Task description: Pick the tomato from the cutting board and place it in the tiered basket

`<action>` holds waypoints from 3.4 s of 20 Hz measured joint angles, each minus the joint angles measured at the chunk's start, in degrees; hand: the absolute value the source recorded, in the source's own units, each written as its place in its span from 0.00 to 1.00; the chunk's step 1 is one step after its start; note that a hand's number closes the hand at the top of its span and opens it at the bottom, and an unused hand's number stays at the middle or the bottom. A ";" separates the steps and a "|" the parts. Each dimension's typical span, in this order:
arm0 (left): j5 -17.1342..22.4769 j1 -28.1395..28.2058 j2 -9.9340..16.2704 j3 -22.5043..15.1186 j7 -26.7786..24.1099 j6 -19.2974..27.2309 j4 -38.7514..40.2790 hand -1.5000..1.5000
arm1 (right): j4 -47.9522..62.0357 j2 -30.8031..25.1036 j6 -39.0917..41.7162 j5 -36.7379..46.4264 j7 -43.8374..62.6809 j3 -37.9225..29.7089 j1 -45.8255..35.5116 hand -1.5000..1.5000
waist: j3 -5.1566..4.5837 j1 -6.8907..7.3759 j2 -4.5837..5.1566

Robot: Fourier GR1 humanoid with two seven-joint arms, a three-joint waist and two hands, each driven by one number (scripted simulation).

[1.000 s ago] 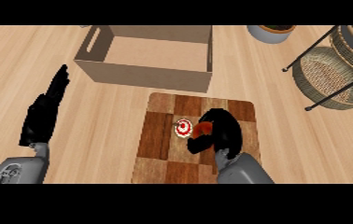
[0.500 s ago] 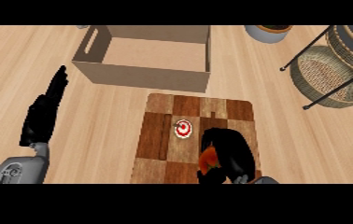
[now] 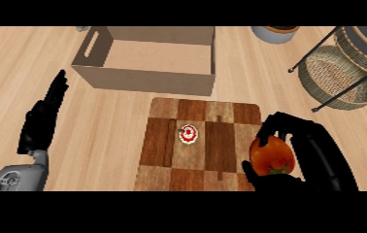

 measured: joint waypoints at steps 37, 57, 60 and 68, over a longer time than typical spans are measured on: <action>-2.78 -2.62 -2.61 0.91 1.17 -2.53 -0.68 0.50 | 47.40 -20.25 7.87 7.60 -32.91 -31.68 -27.24 1.00 | 0.01 2.47 0.63; -3.30 -2.04 -3.14 2.23 -0.44 -3.51 0.48 0.50 | 81.62 -17.06 14.04 3.75 -50.43 -37.28 -36.91 0.00 | -0.51 2.57 0.32; -3.57 -2.57 -3.48 2.22 -0.33 -3.36 0.79 0.50 | 84.16 -16.04 13.92 1.46 -52.27 -39.63 -37.28 0.00 | -0.41 2.40 0.36; -3.97 -2.05 -3.56 2.47 -0.10 -3.59 -0.07 0.50 | 89.40 -19.10 14.79 -4.24 -54.42 -46.54 -42.33 0.00 | -0.08 2.52 0.54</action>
